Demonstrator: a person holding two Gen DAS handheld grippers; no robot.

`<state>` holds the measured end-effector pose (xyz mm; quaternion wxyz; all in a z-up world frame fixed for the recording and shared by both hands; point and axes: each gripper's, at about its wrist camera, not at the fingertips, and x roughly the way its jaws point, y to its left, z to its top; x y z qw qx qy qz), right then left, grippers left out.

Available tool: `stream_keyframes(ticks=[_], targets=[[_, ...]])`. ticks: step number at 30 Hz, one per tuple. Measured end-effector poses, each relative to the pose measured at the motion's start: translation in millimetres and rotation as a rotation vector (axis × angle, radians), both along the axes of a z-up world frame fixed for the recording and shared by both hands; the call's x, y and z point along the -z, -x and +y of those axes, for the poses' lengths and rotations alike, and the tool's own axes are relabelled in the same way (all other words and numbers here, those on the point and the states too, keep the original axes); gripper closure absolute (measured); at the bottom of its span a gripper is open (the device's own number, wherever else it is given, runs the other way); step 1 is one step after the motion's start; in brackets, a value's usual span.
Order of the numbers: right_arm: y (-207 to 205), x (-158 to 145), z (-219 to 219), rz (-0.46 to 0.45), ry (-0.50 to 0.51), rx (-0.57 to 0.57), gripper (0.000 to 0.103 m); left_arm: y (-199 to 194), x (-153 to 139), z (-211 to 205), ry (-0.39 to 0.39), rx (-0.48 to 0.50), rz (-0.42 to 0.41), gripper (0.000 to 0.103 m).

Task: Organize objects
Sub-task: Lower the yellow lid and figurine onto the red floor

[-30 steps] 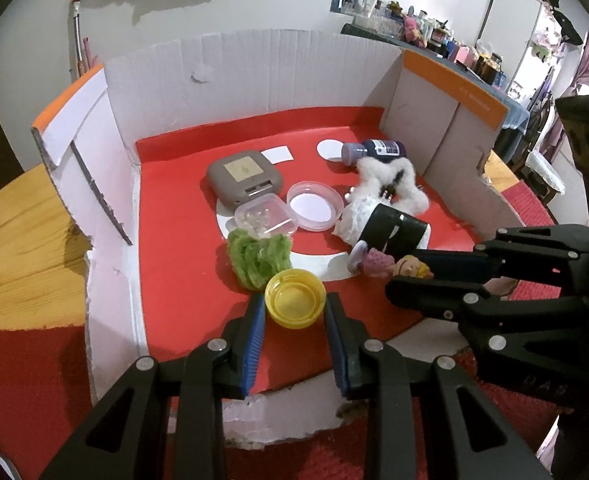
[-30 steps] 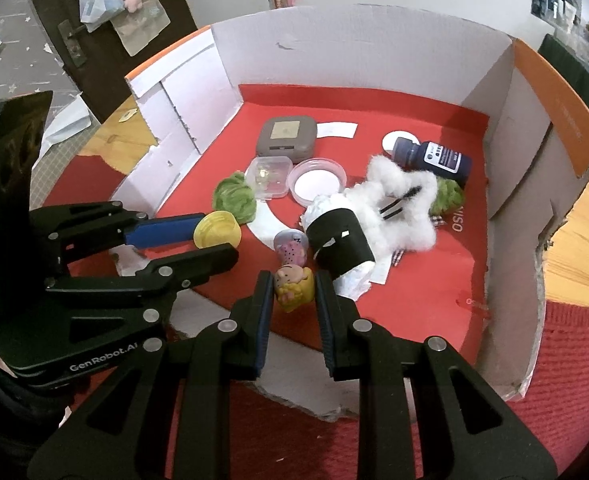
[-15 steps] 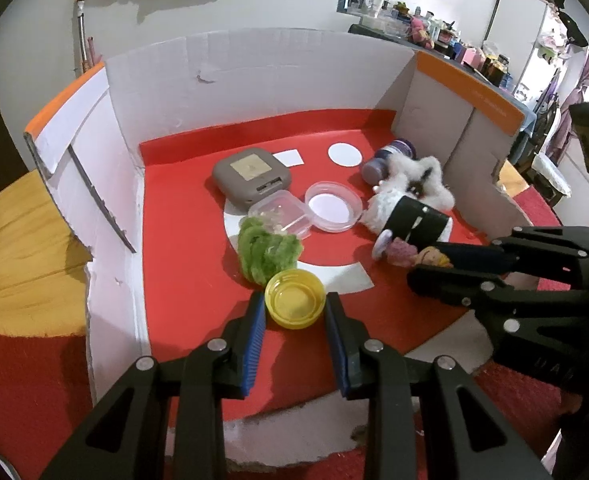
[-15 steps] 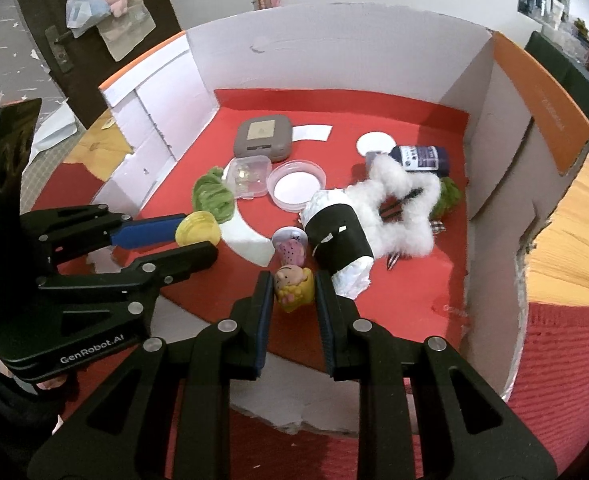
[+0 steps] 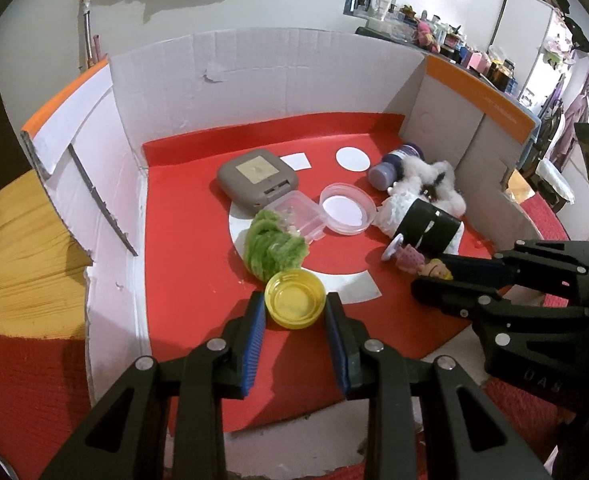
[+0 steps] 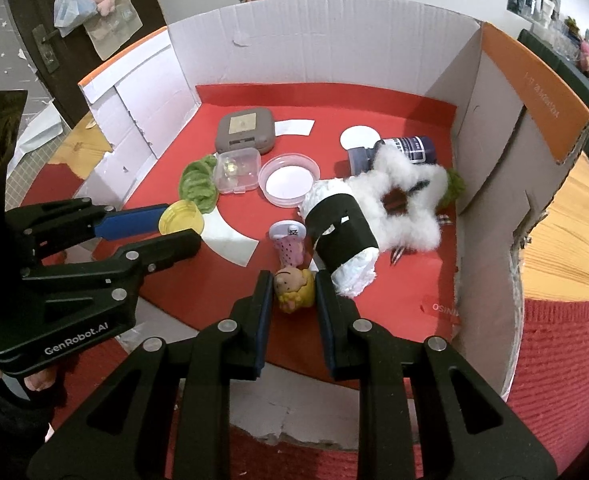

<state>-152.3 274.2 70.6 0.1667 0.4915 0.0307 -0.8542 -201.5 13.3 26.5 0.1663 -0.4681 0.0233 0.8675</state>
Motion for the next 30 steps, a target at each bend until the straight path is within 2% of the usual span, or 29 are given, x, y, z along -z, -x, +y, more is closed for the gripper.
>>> stream_keyframes(ticks=[7,20,27,30], targets=[[-1,0,1,0.013,0.016,-0.001,0.082,-2,-1,-1,-0.004,-0.005,0.004,0.072],[-4,-3,-1,0.024,0.030,-0.003,0.082,-6,-7,-2,-0.001,-0.023,0.029,0.053],[-10,-9,1,0.037,0.040,0.004,0.082,-14,-14,-4,0.008,-0.042,0.063,0.052],[-13,-12,0,0.043,0.047,0.003,0.081,-17,-17,-6,0.006,-0.049,0.075,0.048]])
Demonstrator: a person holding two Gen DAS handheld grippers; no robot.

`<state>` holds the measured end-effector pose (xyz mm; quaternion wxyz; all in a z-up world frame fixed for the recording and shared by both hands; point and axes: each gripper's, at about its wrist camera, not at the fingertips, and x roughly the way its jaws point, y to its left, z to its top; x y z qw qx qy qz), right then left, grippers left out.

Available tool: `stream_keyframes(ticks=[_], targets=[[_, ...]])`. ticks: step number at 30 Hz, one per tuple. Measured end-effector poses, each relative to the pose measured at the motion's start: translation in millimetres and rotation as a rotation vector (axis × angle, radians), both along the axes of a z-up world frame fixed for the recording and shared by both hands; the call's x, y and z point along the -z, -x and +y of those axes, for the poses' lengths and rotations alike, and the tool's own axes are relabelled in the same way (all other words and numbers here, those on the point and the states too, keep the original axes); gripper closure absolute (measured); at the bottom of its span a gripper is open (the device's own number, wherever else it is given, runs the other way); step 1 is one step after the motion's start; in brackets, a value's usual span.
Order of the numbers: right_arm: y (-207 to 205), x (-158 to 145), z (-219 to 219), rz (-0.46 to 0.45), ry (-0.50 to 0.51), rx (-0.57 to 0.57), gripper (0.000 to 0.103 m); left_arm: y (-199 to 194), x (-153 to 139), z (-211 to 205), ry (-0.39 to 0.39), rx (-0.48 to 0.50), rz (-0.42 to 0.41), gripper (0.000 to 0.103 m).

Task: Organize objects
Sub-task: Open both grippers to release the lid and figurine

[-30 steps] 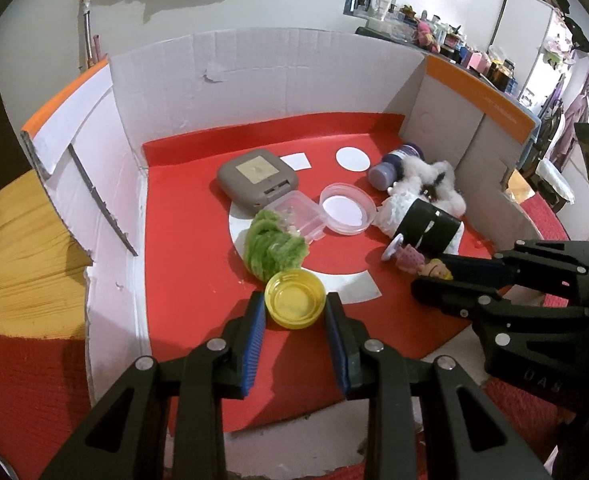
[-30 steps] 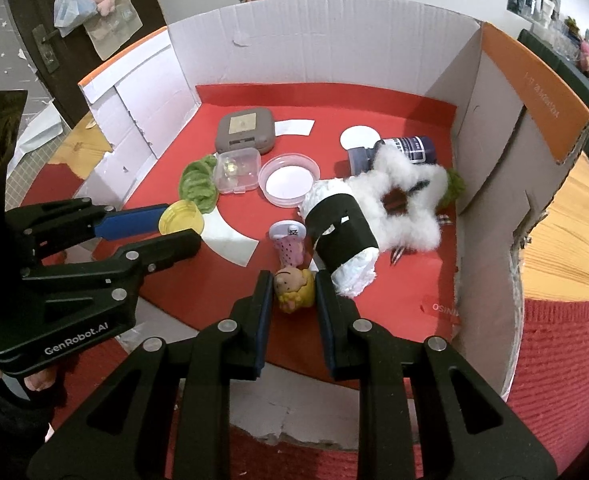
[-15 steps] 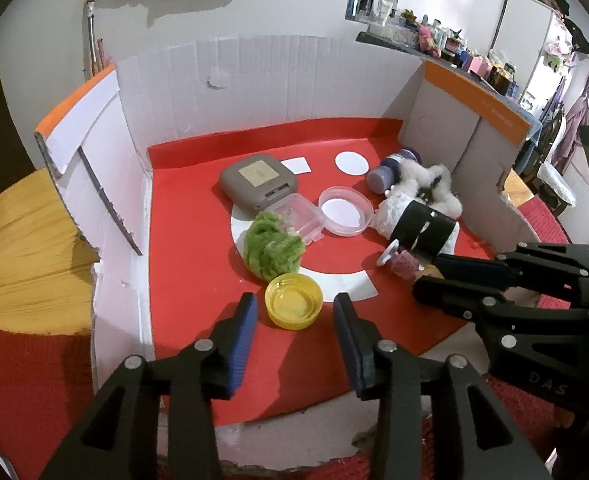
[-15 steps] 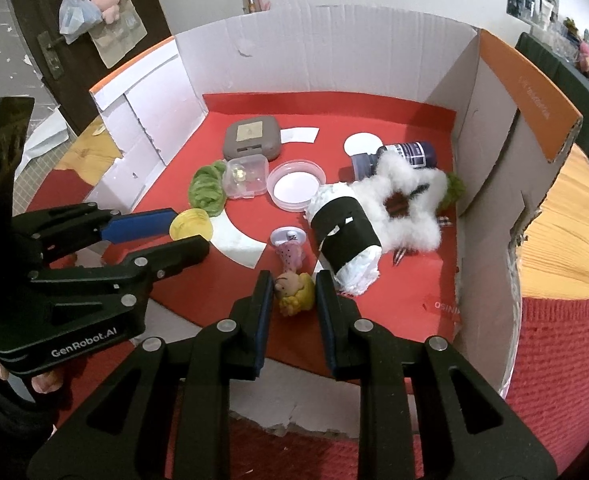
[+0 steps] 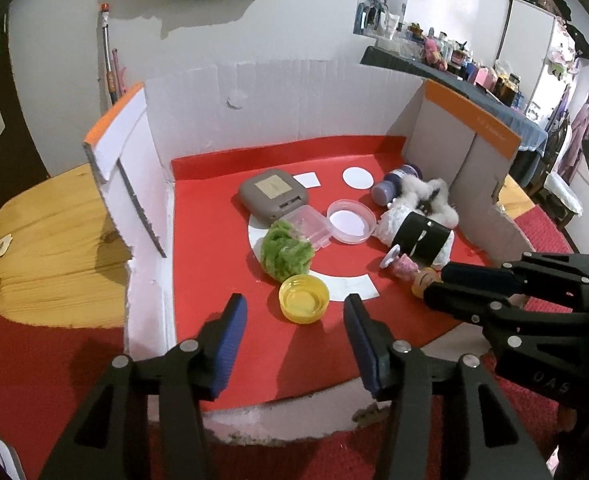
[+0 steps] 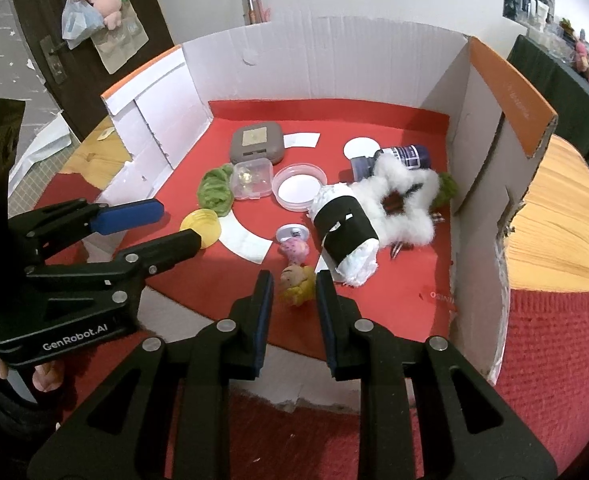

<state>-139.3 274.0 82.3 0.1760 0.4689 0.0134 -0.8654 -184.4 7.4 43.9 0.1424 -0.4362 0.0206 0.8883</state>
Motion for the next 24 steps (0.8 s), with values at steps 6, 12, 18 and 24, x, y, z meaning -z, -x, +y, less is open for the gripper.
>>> stream_keyframes(ticks=[6,12,18,24], targets=[[-7,-4,0,0.018,0.015,0.005,0.079,-9,-5,-5,-0.007,-0.027,0.031,0.043],[-18,-10,0,0.050,0.027,0.018,0.071,-18,-8,-14,-0.019,-0.067,0.047,0.039],[-33,-17,1,0.120,0.026,0.053,0.042,-26,-9,-19,-0.026,-0.095,0.066,0.039],[-43,-18,8,0.171,0.036,0.114,0.042,-31,-8,-21,-0.016,-0.114,0.079,0.036]])
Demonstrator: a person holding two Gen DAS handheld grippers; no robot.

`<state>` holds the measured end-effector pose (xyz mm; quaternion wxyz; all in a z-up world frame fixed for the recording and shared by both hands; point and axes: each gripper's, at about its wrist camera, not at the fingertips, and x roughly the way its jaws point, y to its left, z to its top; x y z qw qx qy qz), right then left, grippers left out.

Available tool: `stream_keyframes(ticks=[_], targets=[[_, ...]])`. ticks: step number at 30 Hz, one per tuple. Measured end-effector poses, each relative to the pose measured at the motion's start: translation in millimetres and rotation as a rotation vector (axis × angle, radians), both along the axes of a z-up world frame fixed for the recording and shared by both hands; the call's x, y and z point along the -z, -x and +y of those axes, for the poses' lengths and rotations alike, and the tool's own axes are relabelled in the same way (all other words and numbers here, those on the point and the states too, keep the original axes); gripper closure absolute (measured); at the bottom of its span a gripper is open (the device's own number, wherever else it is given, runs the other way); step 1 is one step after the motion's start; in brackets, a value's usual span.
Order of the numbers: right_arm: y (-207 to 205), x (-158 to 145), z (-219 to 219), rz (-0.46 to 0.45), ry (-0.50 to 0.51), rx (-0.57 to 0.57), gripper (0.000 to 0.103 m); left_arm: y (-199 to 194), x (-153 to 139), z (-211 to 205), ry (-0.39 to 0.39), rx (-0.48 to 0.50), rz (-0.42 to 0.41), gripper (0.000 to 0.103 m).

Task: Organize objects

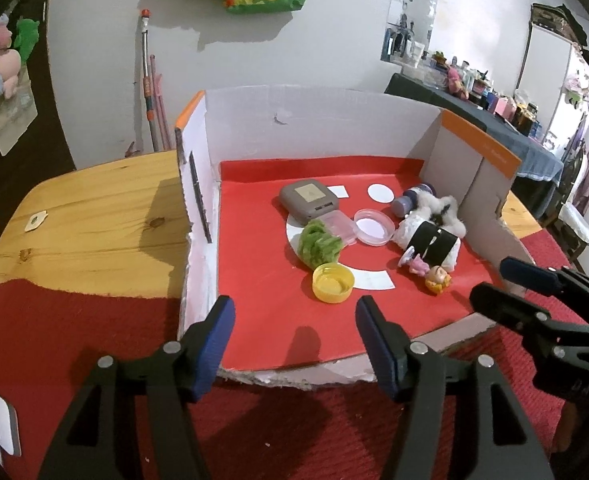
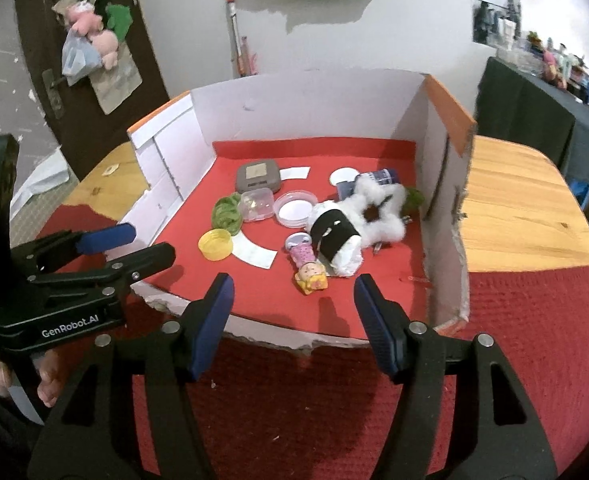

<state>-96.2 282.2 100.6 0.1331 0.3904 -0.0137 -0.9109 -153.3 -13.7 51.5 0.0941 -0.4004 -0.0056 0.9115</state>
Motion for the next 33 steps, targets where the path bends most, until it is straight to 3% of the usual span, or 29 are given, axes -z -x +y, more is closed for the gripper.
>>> stream_keyframes(ticks=[6,28,33], targets=[[-7,0,4,0.038,-0.016,0.031,0.030,-5,-2,2,0.025,-0.008,0.031,0.026],[-13,3,6,0.101,-0.053,0.079,0.029,-18,-2,5,0.030,-0.008,0.094,0.000],[-13,3,6,0.101,-0.045,0.075,0.027,-17,-2,0,0.017,-0.024,0.095,0.000]])
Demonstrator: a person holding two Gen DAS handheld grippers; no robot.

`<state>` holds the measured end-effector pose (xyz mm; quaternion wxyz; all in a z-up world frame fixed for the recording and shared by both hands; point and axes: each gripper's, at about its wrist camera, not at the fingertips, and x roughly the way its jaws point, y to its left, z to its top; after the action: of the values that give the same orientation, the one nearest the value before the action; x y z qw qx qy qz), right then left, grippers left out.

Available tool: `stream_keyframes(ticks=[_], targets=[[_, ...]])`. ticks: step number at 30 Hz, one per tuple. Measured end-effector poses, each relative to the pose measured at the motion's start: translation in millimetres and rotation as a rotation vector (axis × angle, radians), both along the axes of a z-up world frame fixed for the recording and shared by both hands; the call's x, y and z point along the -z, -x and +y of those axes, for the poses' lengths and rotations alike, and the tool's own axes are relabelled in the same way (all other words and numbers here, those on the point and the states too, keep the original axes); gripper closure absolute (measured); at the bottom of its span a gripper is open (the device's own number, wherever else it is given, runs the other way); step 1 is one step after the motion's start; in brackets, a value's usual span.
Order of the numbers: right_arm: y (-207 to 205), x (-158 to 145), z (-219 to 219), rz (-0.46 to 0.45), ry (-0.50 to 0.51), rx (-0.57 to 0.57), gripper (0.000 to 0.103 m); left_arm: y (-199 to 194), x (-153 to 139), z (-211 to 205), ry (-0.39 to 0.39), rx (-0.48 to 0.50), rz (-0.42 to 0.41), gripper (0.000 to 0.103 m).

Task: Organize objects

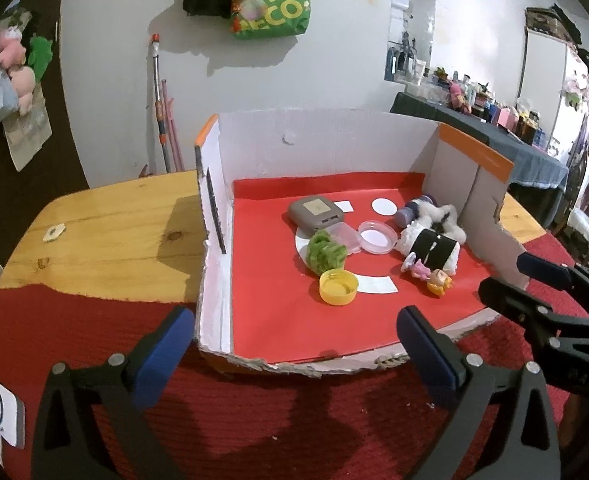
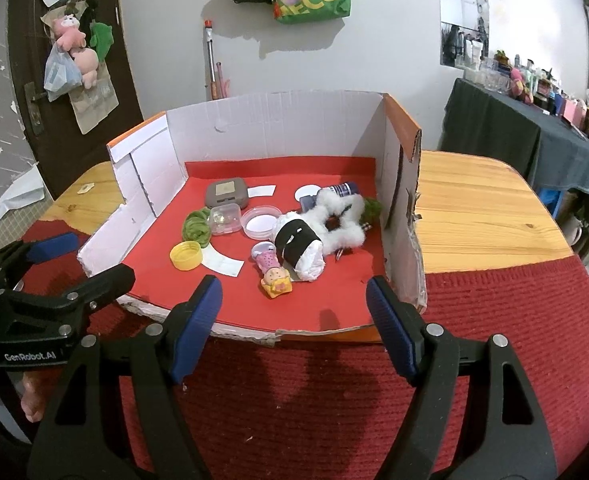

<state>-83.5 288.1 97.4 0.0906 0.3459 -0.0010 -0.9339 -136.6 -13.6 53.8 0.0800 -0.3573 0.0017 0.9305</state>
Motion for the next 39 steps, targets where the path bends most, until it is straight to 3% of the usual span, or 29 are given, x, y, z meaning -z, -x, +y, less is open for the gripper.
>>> stream_keyframes(ticks=[15,27,39], targets=[[-3,6,-9,0.046,-0.036,-0.018,0.015,0,7,-1,0.008,-0.007,0.002,0.000],[-5,9,-10,0.078,-0.052,-0.014,0.013,1,18,-2,0.012,-0.012,-0.024,0.000],[-4,10,-12,0.073,-0.063,-0.016,0.011,5,26,-12,-0.061,-0.021,-0.082,0.000]])
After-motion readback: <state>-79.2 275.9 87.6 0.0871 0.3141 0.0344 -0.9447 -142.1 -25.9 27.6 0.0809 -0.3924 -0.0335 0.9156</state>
